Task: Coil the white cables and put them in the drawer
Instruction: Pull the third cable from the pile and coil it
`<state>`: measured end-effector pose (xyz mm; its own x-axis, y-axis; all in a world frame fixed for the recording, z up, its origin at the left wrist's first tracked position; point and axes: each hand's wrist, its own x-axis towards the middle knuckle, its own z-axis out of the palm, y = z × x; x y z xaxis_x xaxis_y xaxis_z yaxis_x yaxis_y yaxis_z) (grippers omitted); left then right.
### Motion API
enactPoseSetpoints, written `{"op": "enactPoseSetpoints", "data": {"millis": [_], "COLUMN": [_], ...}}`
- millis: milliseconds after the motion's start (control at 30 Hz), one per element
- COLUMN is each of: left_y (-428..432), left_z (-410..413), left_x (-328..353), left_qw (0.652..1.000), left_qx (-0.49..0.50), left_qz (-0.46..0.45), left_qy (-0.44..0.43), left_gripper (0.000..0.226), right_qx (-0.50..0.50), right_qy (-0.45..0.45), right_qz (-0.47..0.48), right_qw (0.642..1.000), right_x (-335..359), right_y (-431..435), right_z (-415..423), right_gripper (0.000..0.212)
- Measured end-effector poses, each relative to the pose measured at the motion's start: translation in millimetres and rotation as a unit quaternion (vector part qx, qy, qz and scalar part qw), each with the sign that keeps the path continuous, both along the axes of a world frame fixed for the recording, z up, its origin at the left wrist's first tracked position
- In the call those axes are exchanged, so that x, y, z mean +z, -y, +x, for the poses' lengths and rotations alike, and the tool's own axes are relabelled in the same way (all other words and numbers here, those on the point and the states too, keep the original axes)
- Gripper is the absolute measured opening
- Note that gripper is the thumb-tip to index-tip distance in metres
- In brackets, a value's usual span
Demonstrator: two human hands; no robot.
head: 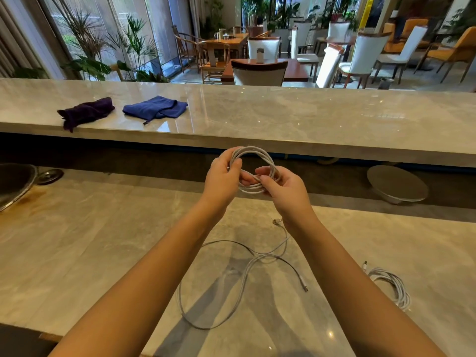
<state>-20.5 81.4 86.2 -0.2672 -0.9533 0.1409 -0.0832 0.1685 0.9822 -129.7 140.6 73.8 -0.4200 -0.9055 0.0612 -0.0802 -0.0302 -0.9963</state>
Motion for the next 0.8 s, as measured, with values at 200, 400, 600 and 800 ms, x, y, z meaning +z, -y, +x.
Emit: {"op": "enactPoseSetpoints", "data": {"millis": [200, 400, 600, 800], "left_y": [2.9, 6.5, 7.5, 2.7], "left_z": [6.7, 12.9, 20.2, 16.7], "left_x": [-1.1, 2.3, -7.5, -3.8], "left_qw": [0.995, 0.937, 0.875, 0.851], "left_qx": [-0.028, -0.093, -0.113, -0.109], "left_qz": [0.092, 0.274, 0.378, 0.393], "left_qy": [-0.035, -0.195, -0.280, -0.331], "left_gripper": [0.025, 0.026, 0.028, 0.025], "right_qx": [0.050, 0.135, 0.162, 0.094], "right_qy": [0.090, 0.232, 0.077, -0.096], "right_qz": [-0.026, -0.045, -0.008, 0.012], "right_qw": [0.994, 0.962, 0.984, 0.991], "right_x": [0.0, -5.8, 0.1, 10.1], "right_y": [-2.1, 0.2, 0.1, 7.9], "right_z": [-0.9, -9.3, -10.6, -10.7], "right_gripper": [0.013, 0.016, 0.015, 0.011]}}
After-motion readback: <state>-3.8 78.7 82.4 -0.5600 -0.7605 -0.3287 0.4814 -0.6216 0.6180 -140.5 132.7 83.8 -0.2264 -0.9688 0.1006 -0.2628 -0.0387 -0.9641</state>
